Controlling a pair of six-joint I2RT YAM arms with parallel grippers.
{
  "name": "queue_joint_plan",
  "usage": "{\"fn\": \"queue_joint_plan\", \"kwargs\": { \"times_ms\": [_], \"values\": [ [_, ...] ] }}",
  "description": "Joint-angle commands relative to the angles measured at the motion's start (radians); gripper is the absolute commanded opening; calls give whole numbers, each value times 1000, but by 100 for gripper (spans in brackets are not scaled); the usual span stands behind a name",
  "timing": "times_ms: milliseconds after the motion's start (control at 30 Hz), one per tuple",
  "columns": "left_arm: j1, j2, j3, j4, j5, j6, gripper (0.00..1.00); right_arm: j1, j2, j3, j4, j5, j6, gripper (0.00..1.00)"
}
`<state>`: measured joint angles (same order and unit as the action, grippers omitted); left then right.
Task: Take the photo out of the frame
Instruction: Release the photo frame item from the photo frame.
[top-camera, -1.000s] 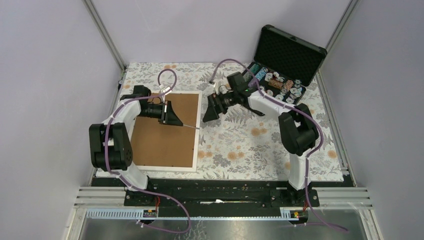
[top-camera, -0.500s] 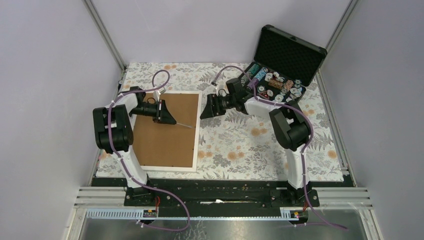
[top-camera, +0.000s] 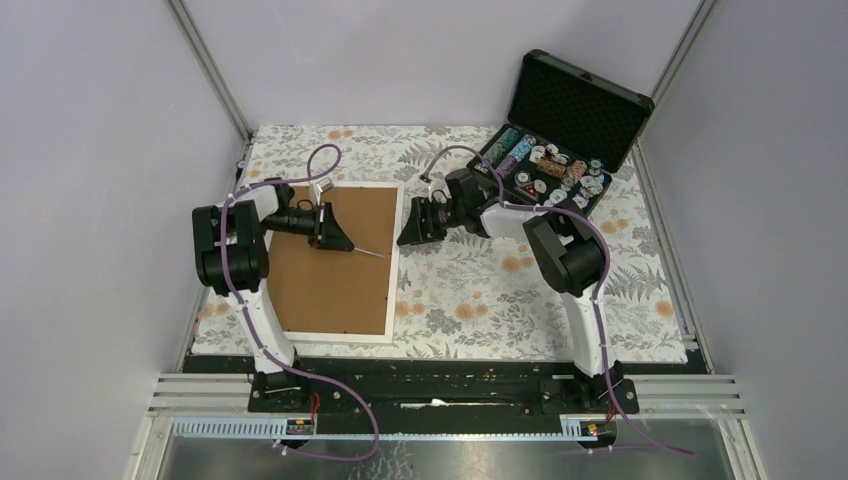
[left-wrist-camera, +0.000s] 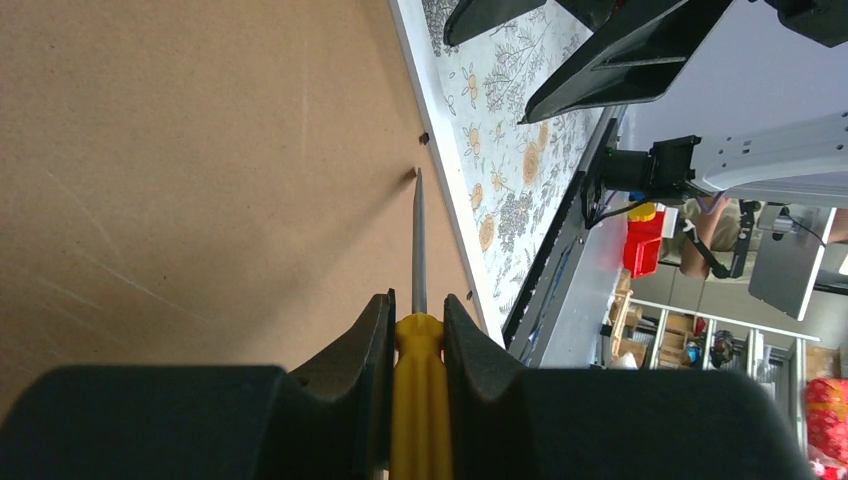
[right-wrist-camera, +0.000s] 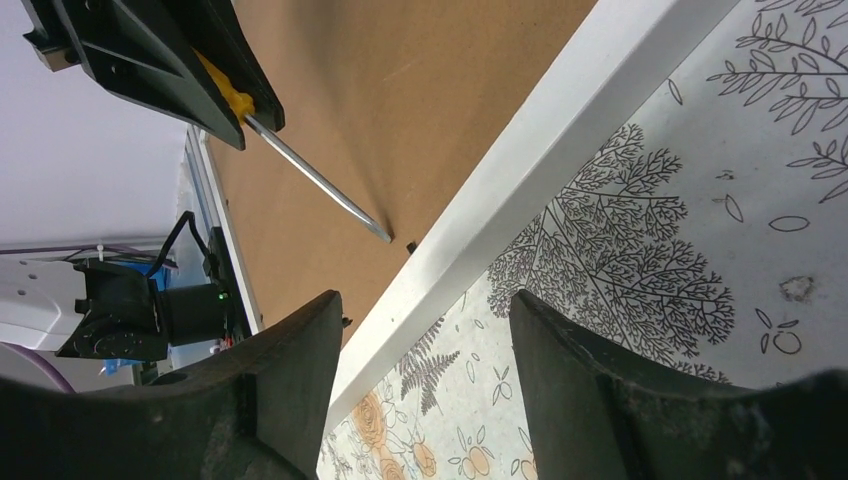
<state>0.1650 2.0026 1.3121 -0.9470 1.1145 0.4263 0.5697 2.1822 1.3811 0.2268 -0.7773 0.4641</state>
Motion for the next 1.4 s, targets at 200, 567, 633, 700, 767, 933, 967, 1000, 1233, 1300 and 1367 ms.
{"fn": "queue_joint_plan", "kwargs": {
  "times_ms": [200, 567, 633, 700, 767, 933, 967, 1000, 1233, 1300, 1367],
  "values": [
    [6, 46, 17, 52, 83, -2, 0, 21, 42, -11, 81, 24, 34, 61],
    [16, 55, -3, 131, 79, -69, 0, 22, 71, -7, 97, 29, 42, 51],
    [16, 56, -9, 131, 77, -65, 0, 23, 77, -3, 99, 29, 44, 50],
    [16, 61, -11, 115, 79, -45, 0, 24, 81, 1, 99, 27, 47, 49],
    [15, 73, -4, 73, 84, -5, 0, 27, 86, 4, 98, 26, 49, 48],
    [15, 85, -7, 25, 85, 45, 0, 34, 95, 7, 100, 27, 55, 45],
    [15, 82, -9, 24, 86, 46, 0, 35, 95, 8, 101, 27, 58, 45],
    [15, 82, -9, 24, 89, 46, 0, 37, 97, 9, 99, 26, 58, 44],
    [15, 91, -6, 41, 98, 25, 0, 45, 104, 13, 96, 27, 57, 42],
    [15, 90, -13, 63, 100, 7, 0, 47, 110, 15, 92, 30, 57, 41],
    [15, 91, -18, 87, 101, -19, 0, 49, 113, 16, 90, 30, 59, 40]
  ]
}}
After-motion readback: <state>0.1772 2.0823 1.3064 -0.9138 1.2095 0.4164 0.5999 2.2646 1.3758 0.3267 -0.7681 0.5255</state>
